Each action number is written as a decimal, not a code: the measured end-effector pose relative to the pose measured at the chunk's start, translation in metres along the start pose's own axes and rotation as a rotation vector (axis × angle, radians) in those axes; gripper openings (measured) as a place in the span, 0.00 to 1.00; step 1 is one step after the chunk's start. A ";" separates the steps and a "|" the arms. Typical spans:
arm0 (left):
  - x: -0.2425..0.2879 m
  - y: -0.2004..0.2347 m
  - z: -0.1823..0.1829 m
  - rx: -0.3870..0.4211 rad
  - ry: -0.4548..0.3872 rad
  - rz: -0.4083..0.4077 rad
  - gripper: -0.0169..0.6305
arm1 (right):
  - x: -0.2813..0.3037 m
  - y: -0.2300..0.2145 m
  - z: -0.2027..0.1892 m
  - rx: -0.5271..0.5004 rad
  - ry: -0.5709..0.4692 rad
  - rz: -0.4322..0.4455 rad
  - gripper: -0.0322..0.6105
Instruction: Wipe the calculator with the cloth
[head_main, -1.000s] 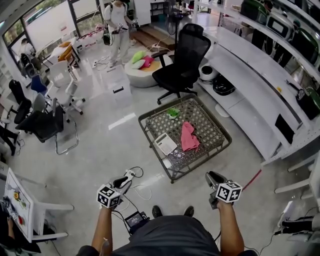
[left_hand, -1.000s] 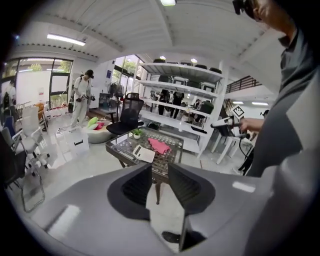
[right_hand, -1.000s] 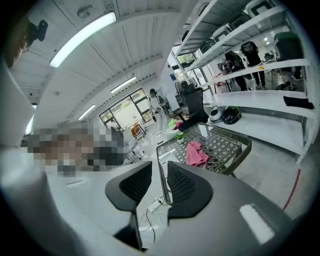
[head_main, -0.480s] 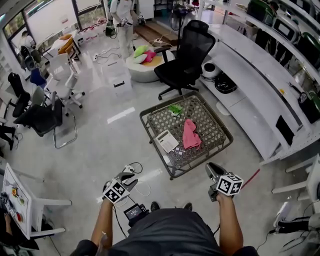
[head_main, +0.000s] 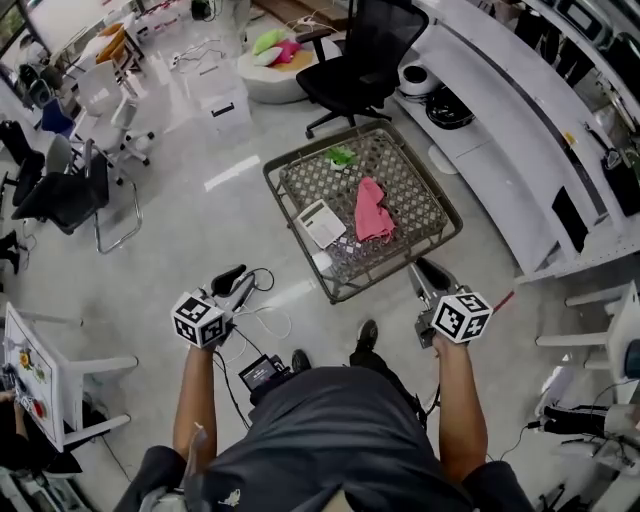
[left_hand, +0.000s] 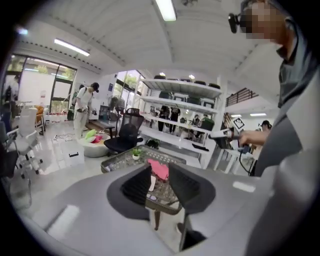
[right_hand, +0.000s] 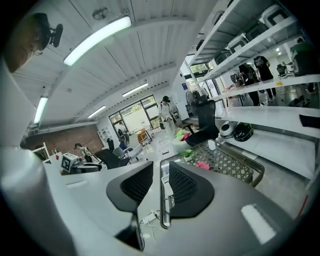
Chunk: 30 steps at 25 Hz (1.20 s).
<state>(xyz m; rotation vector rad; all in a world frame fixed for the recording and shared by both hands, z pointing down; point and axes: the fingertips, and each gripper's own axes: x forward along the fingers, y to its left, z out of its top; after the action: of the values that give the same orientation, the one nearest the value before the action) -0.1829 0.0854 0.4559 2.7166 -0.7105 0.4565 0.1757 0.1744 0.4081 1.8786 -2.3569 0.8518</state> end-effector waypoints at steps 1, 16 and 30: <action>0.002 0.000 0.010 -0.038 -0.041 0.021 0.21 | 0.002 -0.006 0.003 -0.004 0.001 0.010 0.18; 0.058 -0.027 0.066 -0.154 -0.197 0.218 0.27 | 0.048 -0.085 0.048 -0.081 0.065 0.193 0.22; 0.043 -0.036 0.075 -0.177 -0.208 0.392 0.28 | 0.090 -0.098 0.066 -0.093 0.106 0.349 0.22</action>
<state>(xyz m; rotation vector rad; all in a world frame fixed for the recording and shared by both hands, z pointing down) -0.1119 0.0710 0.3964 2.4802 -1.2854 0.1820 0.2605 0.0532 0.4218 1.3745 -2.6460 0.8188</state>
